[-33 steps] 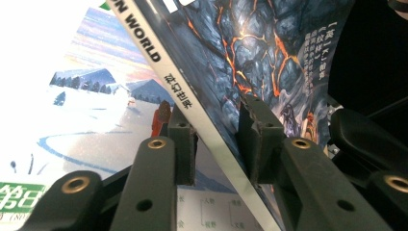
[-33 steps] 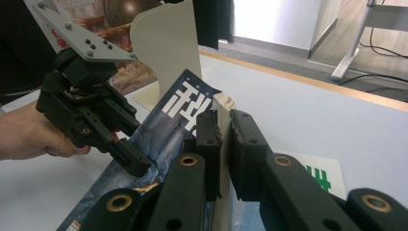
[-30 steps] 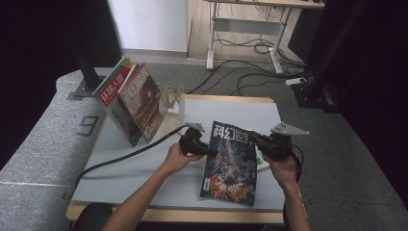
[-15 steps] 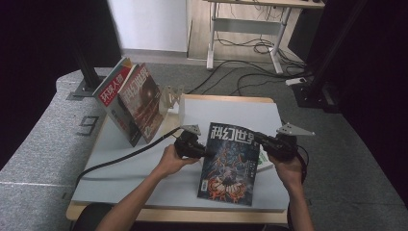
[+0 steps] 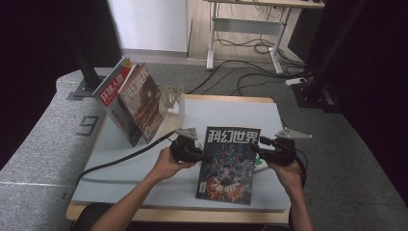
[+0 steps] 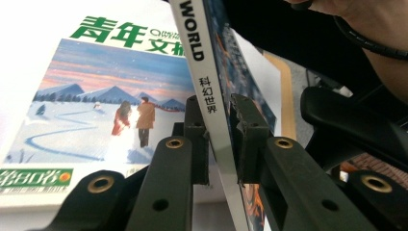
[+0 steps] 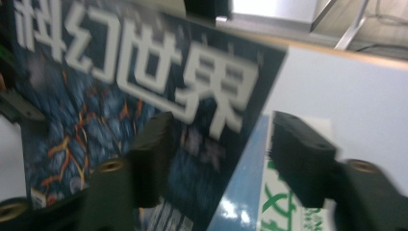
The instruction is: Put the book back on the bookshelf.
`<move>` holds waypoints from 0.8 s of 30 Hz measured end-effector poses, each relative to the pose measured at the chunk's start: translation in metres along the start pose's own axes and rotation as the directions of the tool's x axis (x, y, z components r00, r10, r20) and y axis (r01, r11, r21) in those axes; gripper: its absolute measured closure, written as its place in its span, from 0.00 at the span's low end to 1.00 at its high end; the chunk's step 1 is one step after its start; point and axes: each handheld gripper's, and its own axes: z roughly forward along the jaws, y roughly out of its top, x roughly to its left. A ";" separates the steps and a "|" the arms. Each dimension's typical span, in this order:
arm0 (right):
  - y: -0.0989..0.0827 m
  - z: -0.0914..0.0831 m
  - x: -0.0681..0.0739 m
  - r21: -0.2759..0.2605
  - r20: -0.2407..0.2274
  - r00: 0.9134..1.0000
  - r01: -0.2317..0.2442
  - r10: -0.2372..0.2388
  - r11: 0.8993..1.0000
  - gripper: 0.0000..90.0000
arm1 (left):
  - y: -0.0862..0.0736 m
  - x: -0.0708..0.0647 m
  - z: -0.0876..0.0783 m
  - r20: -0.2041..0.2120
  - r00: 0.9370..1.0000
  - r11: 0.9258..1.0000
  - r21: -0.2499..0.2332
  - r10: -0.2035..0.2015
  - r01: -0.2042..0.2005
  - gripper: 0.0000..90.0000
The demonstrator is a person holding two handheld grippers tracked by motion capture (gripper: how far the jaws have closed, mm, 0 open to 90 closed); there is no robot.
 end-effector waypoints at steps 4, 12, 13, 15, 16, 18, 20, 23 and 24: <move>-0.010 0.010 -0.006 0.042 -0.064 0.997 -0.036 0.038 0.999 0.23 | -0.004 0.001 -0.005 0.005 1.000 1.000 -0.006 -0.002 0.002 0.87; -0.019 0.035 -0.004 0.108 -0.189 0.981 -0.033 0.053 0.994 0.22 | -0.005 -0.002 -0.008 0.021 1.000 1.000 -0.014 0.020 -0.020 0.88; -0.019 0.035 -0.004 0.108 -0.189 0.981 -0.033 0.053 0.994 0.22 | -0.005 -0.002 -0.008 0.021 1.000 1.000 -0.014 0.020 -0.020 0.88; -0.020 0.037 -0.002 0.104 -0.213 0.976 -0.026 0.048 0.994 0.33 | -0.005 -0.004 -0.009 0.020 0.999 0.999 -0.014 0.030 -0.029 0.88; -0.019 0.036 -0.001 0.098 -0.239 0.970 -0.020 0.043 0.995 0.44 | -0.005 -0.005 -0.010 0.015 0.999 0.999 -0.012 0.035 -0.035 0.88; -0.017 0.033 0.000 0.089 -0.221 0.975 -0.013 0.032 0.996 0.54 | -0.005 -0.005 -0.011 0.014 0.999 0.999 -0.006 0.041 -0.041 0.87; -0.015 0.029 0.001 0.085 -0.212 0.977 -0.003 0.021 0.996 0.62 | -0.003 -0.005 -0.012 0.010 0.998 0.998 0.013 0.058 -0.058 0.87; -0.014 0.025 0.001 0.079 -0.208 0.978 0.009 0.007 0.997 0.69 | -0.002 -0.005 -0.012 0.008 0.998 0.997 0.022 0.069 -0.069 0.86; -0.014 0.022 0.002 0.068 -0.206 0.979 0.026 -0.012 0.997 0.74 | -0.001 -0.005 -0.012 0.006 0.997 0.997 0.025 0.071 -0.071 0.85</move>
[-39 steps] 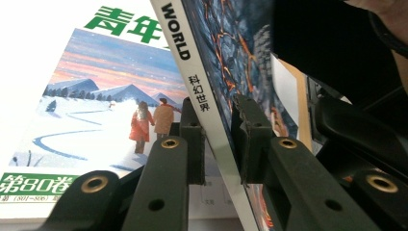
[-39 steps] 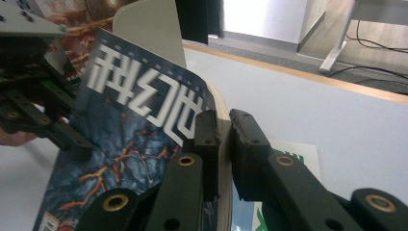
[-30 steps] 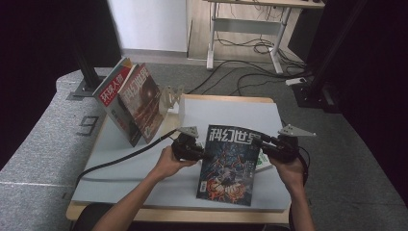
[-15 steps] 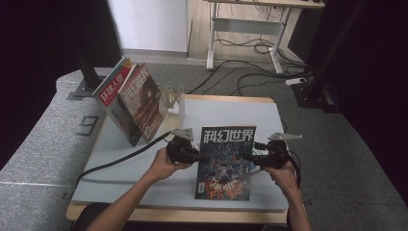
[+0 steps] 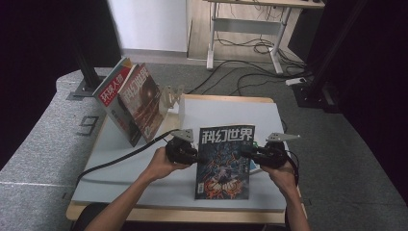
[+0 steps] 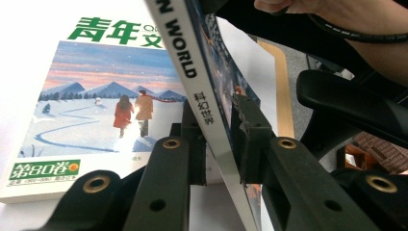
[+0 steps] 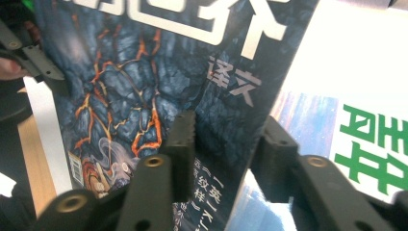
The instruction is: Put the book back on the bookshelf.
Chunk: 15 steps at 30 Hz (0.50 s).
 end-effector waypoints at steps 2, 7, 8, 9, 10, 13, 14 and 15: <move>0.000 -0.003 0.002 -0.013 0.004 1.000 0.011 -0.011 1.000 0.77 | 0.002 0.003 0.001 -0.005 1.000 1.000 -0.010 -0.018 0.018 0.84; 0.002 -0.010 0.004 -0.062 -0.020 0.999 0.023 -0.025 0.998 0.84 | 0.009 0.011 0.003 -0.027 0.998 0.998 -0.017 -0.054 0.054 0.83; 0.005 -0.012 0.008 -0.071 -0.009 0.999 0.045 -0.046 0.996 0.85 | 0.013 0.013 0.004 -0.054 0.997 0.998 -0.009 -0.058 0.058 0.83; 0.005 -0.012 0.008 -0.071 -0.009 0.999 0.045 -0.046 0.996 0.85 | 0.013 0.013 0.004 -0.054 0.997 0.998 -0.009 -0.058 0.058 0.82; 0.009 -0.013 0.011 -0.065 0.014 0.998 0.067 -0.066 0.996 0.86 | 0.015 0.015 0.003 -0.064 0.996 0.998 -0.021 -0.069 0.067 0.82; 0.011 -0.015 0.012 -0.070 0.009 0.997 0.074 -0.073 0.995 0.87 | 0.017 0.018 0.001 -0.068 0.994 0.995 -0.048 -0.086 0.082 0.83; 0.012 -0.014 0.014 -0.074 0.005 0.997 0.080 -0.080 0.994 0.88 | 0.019 0.020 -0.002 -0.060 0.993 0.992 -0.082 -0.099 0.094 0.83; 0.012 -0.014 0.014 -0.074 0.005 0.997 0.080 -0.080 0.994 0.88 | 0.019 0.020 -0.002 -0.060 0.993 0.992 -0.082 -0.099 0.094 0.83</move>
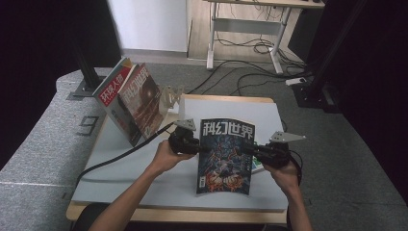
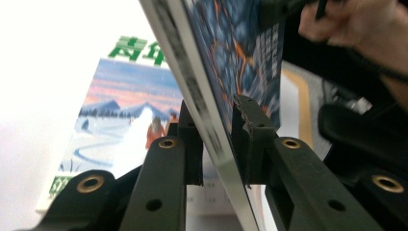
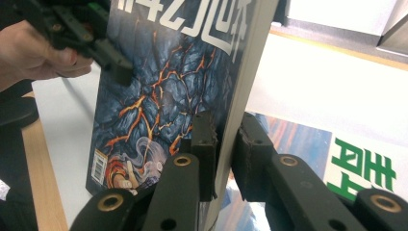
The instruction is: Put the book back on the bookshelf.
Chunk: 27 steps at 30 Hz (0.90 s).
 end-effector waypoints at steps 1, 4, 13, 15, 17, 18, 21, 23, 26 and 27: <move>0.002 0.002 0.002 -0.004 -0.004 1.000 0.009 -0.009 1.000 0.88 | 0.003 0.002 -0.002 0.008 1.000 1.000 -0.007 -0.010 0.010 0.84; 0.003 0.003 0.004 0.000 0.008 1.000 0.019 -0.019 1.000 0.88 | 0.002 0.001 -0.003 -0.002 1.000 1.000 -0.002 -0.005 0.005 0.85; 0.005 0.003 0.007 0.012 0.031 0.999 0.017 -0.017 1.000 0.85 | 0.003 -0.010 -0.008 -0.015 1.000 1.000 0.018 -0.014 0.014 0.88; 0.005 0.001 0.009 0.014 0.032 0.999 0.018 -0.018 1.000 0.84 | 0.003 -0.012 -0.009 -0.021 1.000 1.000 0.020 0.001 0.000 0.88; 0.005 0.001 0.011 0.026 0.051 0.999 0.013 -0.014 1.000 0.80 | 0.004 -0.015 -0.012 -0.015 1.000 1.000 0.015 -0.003 0.003 0.90; 0.005 0.002 0.011 0.031 0.055 0.998 0.011 -0.012 0.999 0.79 | 0.004 -0.016 -0.013 -0.010 1.000 1.000 0.009 -0.007 0.007 0.90; 0.005 0.003 0.008 0.031 0.055 0.998 -0.010 0.008 0.999 0.74 | 0.005 -0.019 -0.018 -0.006 1.000 1.000 -0.010 -0.006 0.006 0.92; 0.004 0.003 0.008 0.023 0.052 0.999 -0.016 0.014 1.000 0.72 | 0.006 -0.021 -0.021 -0.010 1.000 1.000 -0.016 -0.001 0.000 0.92; 0.004 0.004 0.008 0.027 0.066 0.998 -0.006 0.004 1.000 0.68 | 0.006 -0.023 -0.023 -0.013 1.000 1.000 -0.020 0.002 -0.002 0.92; 0.004 0.004 0.008 0.032 0.077 0.997 -0.004 0.002 0.999 0.68 | 0.007 -0.024 -0.026 -0.012 1.000 1.000 -0.022 -0.002 0.002 0.92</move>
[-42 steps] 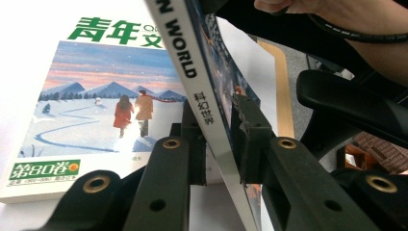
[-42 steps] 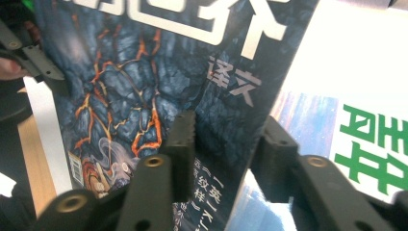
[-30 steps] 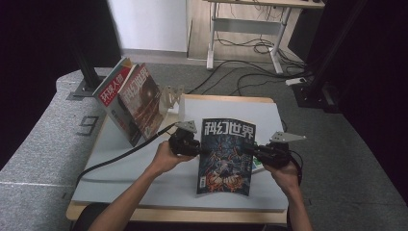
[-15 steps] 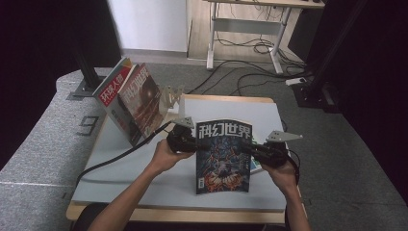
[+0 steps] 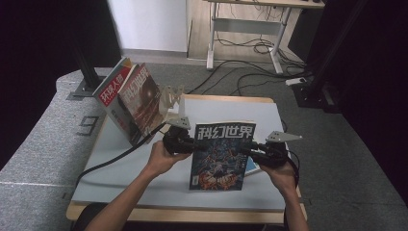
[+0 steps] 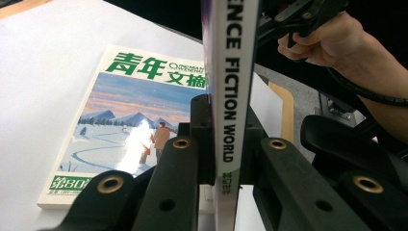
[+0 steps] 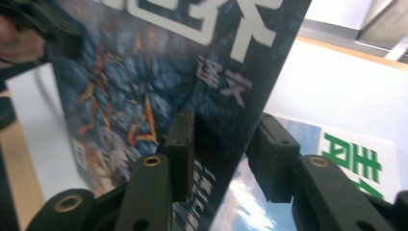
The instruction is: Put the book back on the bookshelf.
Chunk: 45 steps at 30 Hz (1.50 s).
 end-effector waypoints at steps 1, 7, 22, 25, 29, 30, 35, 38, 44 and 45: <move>0.000 0.000 0.000 0.008 0.010 1.000 0.002 -0.002 1.000 0.66 | 0.001 0.000 -0.001 0.000 1.000 1.000 -0.002 -0.005 0.005 0.92; -0.007 -0.002 -0.007 0.008 0.027 0.999 -0.020 0.020 1.000 0.57 | 0.003 0.000 -0.009 -0.003 1.000 0.999 -0.018 -0.028 0.028 0.92; -0.052 -0.002 -0.025 0.102 0.193 0.980 -0.071 0.050 0.992 0.22 | 0.012 -0.005 -0.048 -0.143 0.990 1.000 -0.021 -0.006 0.003 0.92; -0.056 -0.002 -0.026 0.108 0.227 0.973 -0.076 0.050 0.991 0.16 | 0.013 -0.006 -0.057 -0.180 0.984 1.000 -0.018 0.005 -0.008 0.92; -0.062 -0.003 -0.028 0.112 0.266 0.963 -0.084 0.051 0.990 0.14 | 0.013 -0.007 -0.062 -0.211 0.977 1.000 -0.015 0.011 -0.015 0.92; -0.066 -0.004 -0.029 0.110 0.288 0.956 -0.088 0.053 0.990 0.11 | 0.013 -0.008 -0.066 -0.231 0.973 1.000 -0.015 0.016 -0.020 0.92; -0.080 -0.005 -0.032 0.116 0.322 0.944 -0.117 0.074 0.986 0.03 | 0.012 -0.009 -0.074 -0.265 0.964 0.999 -0.020 0.018 -0.025 0.92; -0.092 -0.003 -0.034 0.150 0.353 0.933 -0.128 0.068 0.980 0.00 | 0.012 -0.010 -0.082 -0.294 0.956 0.999 -0.026 0.015 -0.024 0.92; -0.100 -0.004 -0.036 0.154 0.392 0.919 -0.119 0.050 0.981 0.00 | 0.013 -0.011 -0.090 -0.330 0.944 0.999 -0.026 0.018 -0.028 0.92; -0.103 -0.005 -0.036 0.152 0.407 0.912 -0.118 0.046 0.981 0.00 | 0.012 -0.011 -0.092 -0.338 0.941 0.999 -0.023 0.019 -0.028 0.92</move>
